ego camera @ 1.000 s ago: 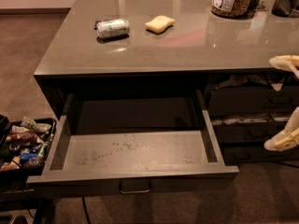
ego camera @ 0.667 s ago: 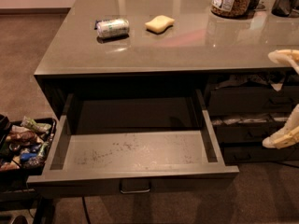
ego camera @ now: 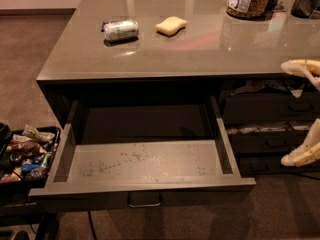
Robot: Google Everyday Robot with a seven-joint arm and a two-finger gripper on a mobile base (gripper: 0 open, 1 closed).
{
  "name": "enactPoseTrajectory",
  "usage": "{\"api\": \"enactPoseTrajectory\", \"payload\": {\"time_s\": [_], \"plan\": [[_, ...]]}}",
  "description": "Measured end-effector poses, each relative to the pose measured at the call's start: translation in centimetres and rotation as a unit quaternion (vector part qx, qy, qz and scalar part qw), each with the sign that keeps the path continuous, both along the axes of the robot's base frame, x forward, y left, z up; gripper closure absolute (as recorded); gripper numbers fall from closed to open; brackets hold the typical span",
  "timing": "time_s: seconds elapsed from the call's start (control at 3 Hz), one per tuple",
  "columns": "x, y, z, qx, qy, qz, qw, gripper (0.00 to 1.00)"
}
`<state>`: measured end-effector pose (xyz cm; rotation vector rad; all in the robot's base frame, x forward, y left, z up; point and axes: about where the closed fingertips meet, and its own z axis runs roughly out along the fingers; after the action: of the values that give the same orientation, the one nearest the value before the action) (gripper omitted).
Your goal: Close top drawer
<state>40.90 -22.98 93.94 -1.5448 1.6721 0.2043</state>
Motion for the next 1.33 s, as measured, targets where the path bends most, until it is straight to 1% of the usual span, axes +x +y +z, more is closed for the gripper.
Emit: {"api": "enactPoseTrajectory", "payload": {"time_s": [0.33, 0.67, 1.0, 1.33], "plan": [[-1.4, 0.8, -1.8, 0.006, 0.010, 0.050, 0.9987, 0.00], [-2.4, 2.8, -5.1, 0.004, 0.014, 0.082, 0.9965, 0.00], [-2.4, 2.9, -5.3, 0.006, 0.015, 0.084, 0.9963, 0.00], [-2.0, 4.6, -7.8, 0.014, 0.034, 0.104, 0.9939, 0.00]]}}
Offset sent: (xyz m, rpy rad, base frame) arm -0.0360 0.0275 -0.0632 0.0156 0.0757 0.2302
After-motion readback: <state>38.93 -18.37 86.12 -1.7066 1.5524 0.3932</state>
